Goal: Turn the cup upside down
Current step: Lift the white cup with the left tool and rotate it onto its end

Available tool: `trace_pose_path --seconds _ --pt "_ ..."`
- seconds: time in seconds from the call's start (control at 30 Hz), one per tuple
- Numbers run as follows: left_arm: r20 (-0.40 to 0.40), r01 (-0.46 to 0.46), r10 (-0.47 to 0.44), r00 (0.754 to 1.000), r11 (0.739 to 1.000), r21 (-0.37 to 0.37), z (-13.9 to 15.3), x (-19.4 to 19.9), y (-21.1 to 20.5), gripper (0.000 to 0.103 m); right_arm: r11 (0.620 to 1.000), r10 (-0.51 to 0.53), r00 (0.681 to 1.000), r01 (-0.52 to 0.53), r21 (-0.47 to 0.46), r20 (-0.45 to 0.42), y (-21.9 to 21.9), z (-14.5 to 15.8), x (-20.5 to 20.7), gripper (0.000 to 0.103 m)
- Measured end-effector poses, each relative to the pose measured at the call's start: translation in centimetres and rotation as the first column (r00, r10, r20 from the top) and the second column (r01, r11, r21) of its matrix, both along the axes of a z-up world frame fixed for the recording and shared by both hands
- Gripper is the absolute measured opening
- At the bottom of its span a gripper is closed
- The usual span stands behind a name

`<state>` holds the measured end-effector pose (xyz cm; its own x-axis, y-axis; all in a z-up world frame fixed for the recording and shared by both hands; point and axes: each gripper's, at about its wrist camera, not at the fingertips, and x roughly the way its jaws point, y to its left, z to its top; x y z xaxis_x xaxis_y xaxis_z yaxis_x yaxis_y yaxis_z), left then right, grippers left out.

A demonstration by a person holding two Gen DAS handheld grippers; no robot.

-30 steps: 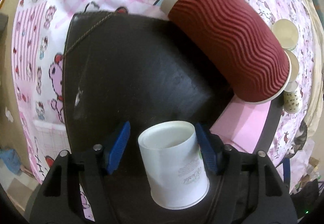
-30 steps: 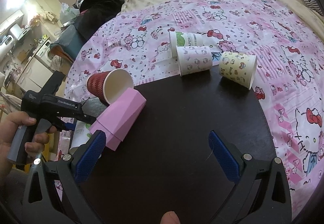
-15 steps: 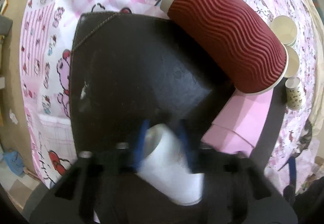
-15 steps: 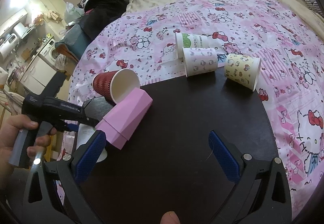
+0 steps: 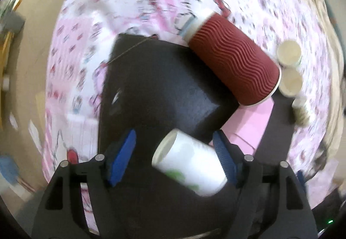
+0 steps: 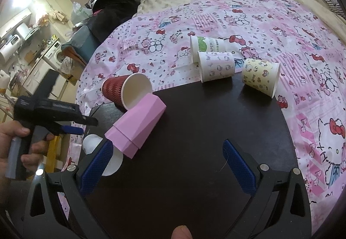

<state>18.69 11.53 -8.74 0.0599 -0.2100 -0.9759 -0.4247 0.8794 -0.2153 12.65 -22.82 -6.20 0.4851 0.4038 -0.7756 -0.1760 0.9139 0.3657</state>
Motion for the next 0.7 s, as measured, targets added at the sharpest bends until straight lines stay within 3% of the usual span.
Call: trace_pose_path --seconds 0.1,0.2,0.33,0.43,0.57,0.7 --pt "-0.007 -0.191 0.191 0.982 0.979 -0.067 -0.2 -2.3 0.9 0.071 1.000 0.002 1.000 -0.002 0.013 -0.002 0.0 0.1 0.0 0.103" --pt "-0.029 -0.358 0.358 0.933 0.922 -0.149 -0.6 -4.7 1.5 0.071 1.000 0.007 1.000 -0.007 0.028 0.004 0.1 0.4 -0.2 0.103" --pt "-0.043 -0.451 0.452 0.891 0.874 -0.181 -2.1 -5.4 0.7 0.069 0.999 0.012 1.000 -0.012 0.042 0.005 0.2 0.6 -0.4 0.103" --pt "-0.044 -0.495 0.496 0.867 0.852 -0.169 -3.8 -5.4 -1.1 0.063 0.999 0.011 1.000 -0.012 0.050 0.009 0.0 0.9 -0.7 0.103" --pt "-0.040 -0.492 0.493 0.869 0.854 -0.168 -4.6 -5.0 -1.6 0.056 0.998 -0.001 1.000 0.000 0.061 0.013 -0.5 1.1 -0.8 0.103" --pt "0.013 -0.435 0.440 0.898 0.891 -0.129 -3.7 -4.1 -1.9 0.053 0.997 -0.014 1.000 0.013 0.077 0.009 -1.0 1.2 -0.6 0.103"
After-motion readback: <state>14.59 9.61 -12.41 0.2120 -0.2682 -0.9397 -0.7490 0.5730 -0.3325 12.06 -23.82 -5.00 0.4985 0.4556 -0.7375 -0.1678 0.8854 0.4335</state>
